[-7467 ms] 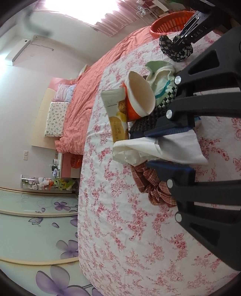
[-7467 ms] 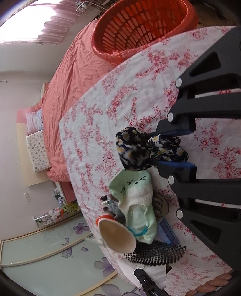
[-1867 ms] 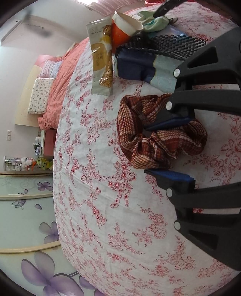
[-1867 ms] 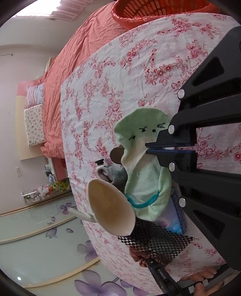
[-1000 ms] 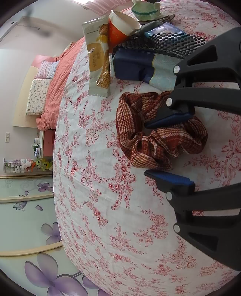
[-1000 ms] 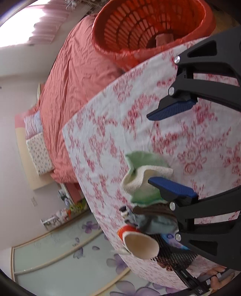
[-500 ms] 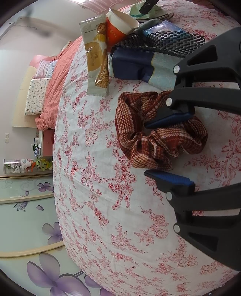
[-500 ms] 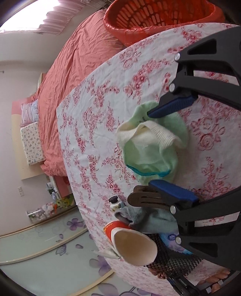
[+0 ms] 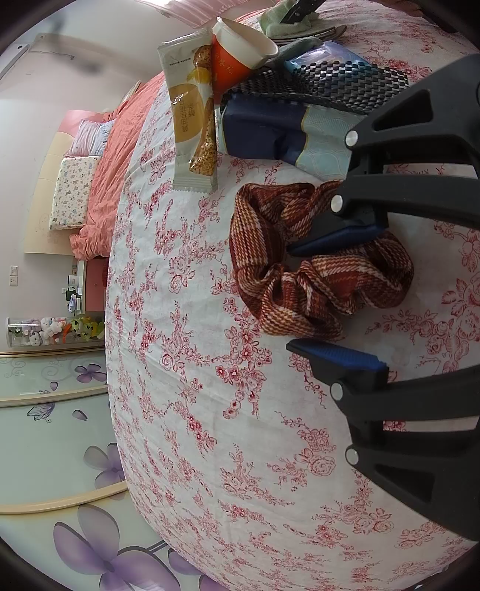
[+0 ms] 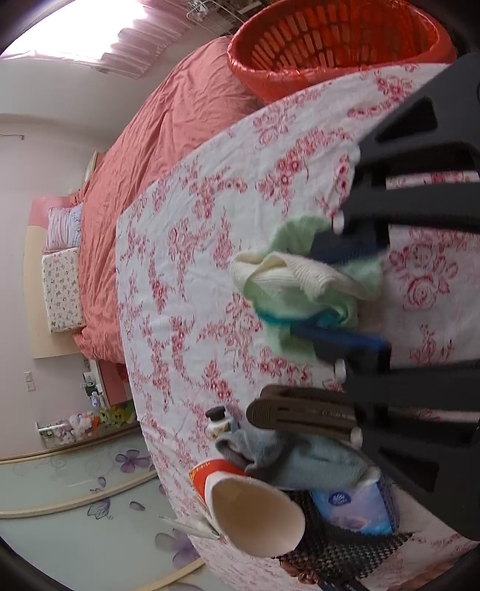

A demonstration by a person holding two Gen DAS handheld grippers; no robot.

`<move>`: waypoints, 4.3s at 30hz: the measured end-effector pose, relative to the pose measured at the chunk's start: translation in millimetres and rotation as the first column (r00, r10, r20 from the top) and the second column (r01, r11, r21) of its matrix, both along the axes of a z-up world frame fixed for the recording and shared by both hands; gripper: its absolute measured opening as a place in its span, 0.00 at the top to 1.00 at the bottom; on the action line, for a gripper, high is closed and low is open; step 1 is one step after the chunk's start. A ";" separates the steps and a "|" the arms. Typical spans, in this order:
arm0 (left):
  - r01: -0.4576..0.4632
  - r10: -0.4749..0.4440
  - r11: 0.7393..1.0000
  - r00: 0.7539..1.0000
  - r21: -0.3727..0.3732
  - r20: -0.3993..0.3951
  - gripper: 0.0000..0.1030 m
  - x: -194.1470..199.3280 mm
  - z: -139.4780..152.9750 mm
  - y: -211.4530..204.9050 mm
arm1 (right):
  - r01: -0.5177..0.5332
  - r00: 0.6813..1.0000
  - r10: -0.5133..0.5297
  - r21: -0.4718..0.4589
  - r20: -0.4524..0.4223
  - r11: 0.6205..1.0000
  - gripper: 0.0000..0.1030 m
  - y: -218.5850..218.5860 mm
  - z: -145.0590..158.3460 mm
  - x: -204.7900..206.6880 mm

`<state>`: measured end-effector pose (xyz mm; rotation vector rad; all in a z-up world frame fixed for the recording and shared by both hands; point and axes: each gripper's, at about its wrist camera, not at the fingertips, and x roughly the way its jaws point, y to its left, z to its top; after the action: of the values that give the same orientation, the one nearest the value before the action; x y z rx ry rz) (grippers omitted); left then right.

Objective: Collect trash

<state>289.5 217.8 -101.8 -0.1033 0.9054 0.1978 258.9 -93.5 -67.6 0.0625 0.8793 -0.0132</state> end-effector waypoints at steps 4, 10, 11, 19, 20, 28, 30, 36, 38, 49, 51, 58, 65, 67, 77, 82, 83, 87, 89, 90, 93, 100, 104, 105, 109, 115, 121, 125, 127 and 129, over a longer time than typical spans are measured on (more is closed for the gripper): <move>0.000 0.000 1.000 1.000 0.000 0.000 0.55 0.0 -0.1 -0.3 | 0.005 1.000 -0.004 -0.038 0.007 0.999 0.93 -12.0 2.9 -12.9; 0.000 0.000 1.000 1.000 -0.001 0.000 0.55 0.0 -0.2 -0.3 | 0.008 1.000 -0.008 -0.030 0.002 1.000 0.93 -23.6 -0.1 -20.9; 0.000 0.000 1.000 1.000 -0.001 0.000 0.55 0.0 -0.1 -0.2 | 0.010 1.000 -0.010 -0.028 0.000 1.000 0.93 -22.9 -0.6 -20.3; 0.006 -0.005 1.000 1.000 -0.009 0.004 0.53 -0.6 0.6 0.6 | 0.013 1.000 -0.013 0.032 -0.002 0.999 0.92 -30.3 -2.1 -19.5; 0.007 -0.007 1.000 1.000 -0.015 0.006 0.52 -1.2 0.7 1.6 | 0.013 1.000 -0.013 0.035 -0.002 0.999 0.92 -30.6 -2.2 -19.4; 0.018 -0.017 1.000 1.000 -0.017 0.012 0.66 -5.3 2.1 3.2 | 0.012 1.000 -0.012 0.028 -0.002 1.000 0.92 -30.1 -3.0 -19.5; 0.018 -0.018 0.999 1.000 -0.028 0.014 0.73 -6.1 3.1 3.8 | 0.012 1.000 -0.012 0.041 -0.001 0.999 0.92 -31.2 -3.0 -19.6; 0.014 -0.013 0.999 0.999 -0.044 0.038 0.78 -13.2 17.1 0.8 | 0.003 1.000 -0.004 0.075 0.002 0.997 0.94 -34.8 1.4 -24.3; 0.023 -0.021 0.999 0.997 -0.027 0.069 0.79 -18.9 28.8 -3.4 | 0.011 1.000 -0.012 0.129 0.012 0.992 0.94 -41.2 7.1 -31.3; 0.098 -0.096 0.995 0.975 0.002 0.202 0.80 -52.9 94.3 -48.3 | -0.005 0.989 -0.017 0.154 0.146 0.988 0.94 -58.1 53.8 -82.6; 0.135 -0.132 0.991 0.965 0.003 0.227 0.80 -61.4 107.4 -66.1 | -0.005 0.985 -0.023 0.164 0.172 0.986 0.94 -64.2 60.8 -92.3; 0.279 -0.267 0.960 0.923 -0.003 0.276 0.80 -78.3 131.0 -130.9 | 0.038 0.963 -0.083 0.175 0.255 0.984 0.94 -93.2 81.8 -122.5; 0.427 -0.400 0.904 0.869 -0.032 0.291 0.80 -81.4 134.9 -205.1 | 0.127 0.935 -0.176 0.173 0.309 0.977 0.94 -131.0 95.8 -143.4; 0.462 -0.430 0.886 0.855 -0.048 0.289 0.80 -79.9 132.9 -223.9 | 0.153 0.926 -0.204 0.178 0.318 0.972 0.94 -142.4 97.5 -147.4; 0.626 -0.578 0.772 0.765 -0.115 0.284 0.79 -66.4 119.0 -330.5 | 0.278 0.884 -0.328 0.189 0.332 0.942 0.94 -204.3 91.1 -155.2; 0.684 -0.641 0.720 0.720 -0.117 0.265 0.79 -57.2 105.6 -382.2 | 0.327 0.867 -0.381 0.209 0.322 0.922 0.94 -231.8 82.5 -153.8; 0.695 -0.654 0.709 0.711 -0.119 0.260 0.79 -54.9 102.0 -393.3 | 0.337 0.864 -0.390 0.212 0.319 0.918 0.94 -237.8 80.1 -152.6; 0.724 -0.688 0.680 0.686 -0.120 0.238 0.79 -46.9 90.3 -424.2 | 0.358 0.856 -0.414 0.222 0.310 0.907 0.94 -252.2 72.9 -149.5; 0.734 -0.702 0.669 0.676 -0.119 0.225 0.78 -41.8 82.6 -439.0 | 0.365 0.853 -0.426 0.239 0.301 0.900 0.94 -259.4 68.6 -147.3; 0.739 -0.709 0.664 0.672 -0.119 0.215 0.77 -38.0 77.3 -447.6 | 0.366 0.853 -0.432 0.254 0.293 0.895 0.94 -264.3 65.7 -145.1; 0.743 -0.720 0.658 0.669 -0.124 0.187 0.69 -29.7 66.1 -464.7 | 0.365 0.856 -0.442 0.291 0.269 0.884 0.91 -274.9 56.6 -139.9; 0.727 -0.715 0.676 0.687 -0.122 0.131 0.56 -14.9 43.3 -470.3 | 0.378 0.866 -0.450 0.303 0.220 0.875 0.66 -282.6 42.4 -136.5; 0.709 -0.698 0.698 0.704 -0.096 0.131 0.51 -17.5 42.4 -453.6 | 0.384 0.867 -0.441 0.250 0.233 0.889 0.57 -274.1 46.4 -141.4; 0.703 -0.691 0.706 0.711 -0.087 0.131 0.50 -19.2 42.6 -446.0 | 0.384 0.868 -0.437 0.240 0.236 0.892 0.57 -273.4 47.9 -140.7; 0.679 -0.669 0.733 0.730 -0.042 0.140 0.45 -29.2 48.5 -416.5 | 0.371 0.878 -0.411 0.194 0.246 0.908 0.55 -261.2 54.0 -140.5; 0.608 -0.602 0.794 0.783 0.009 0.154 0.44 -44.2 58.7 -348.7 | 0.301 0.914 -0.329 0.148 0.237 0.942 0.55 -219.3 60.5 -134.3; 0.479 -0.479 0.877 0.861 0.043 0.171 0.44 -53.9 65.7 -258.4 | 0.198 0.953 -0.218 0.114 0.208 0.974 0.55 -162.7 57.3 -125.0; 0.357 -0.357 0.933 0.918 0.029 0.171 0.44 -49.5 66.0 -190.1 | 0.123 0.972 -0.140 0.099 0.187 0.987 0.55 -122.3 53.6 -117.3; 0.296 -0.295 0.955 0.941 0.023 0.166 0.44 -46.4 64.2 -159.4 | 0.082 0.980 -0.097 0.089 0.176 0.993 0.55 -98.8 50.7 -110.8; 0.246 -0.244 0.969 0.957 0.010 0.156 0.44 -42.6 61.4 -133.3 | 0.042 0.985 -0.055 0.084 0.162 0.996 0.55 -76.3 47.2 -104.2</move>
<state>246.9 84.5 -40.4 -0.0143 0.7546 -0.0459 154.6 -169.8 -20.4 0.1584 0.7129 -0.0178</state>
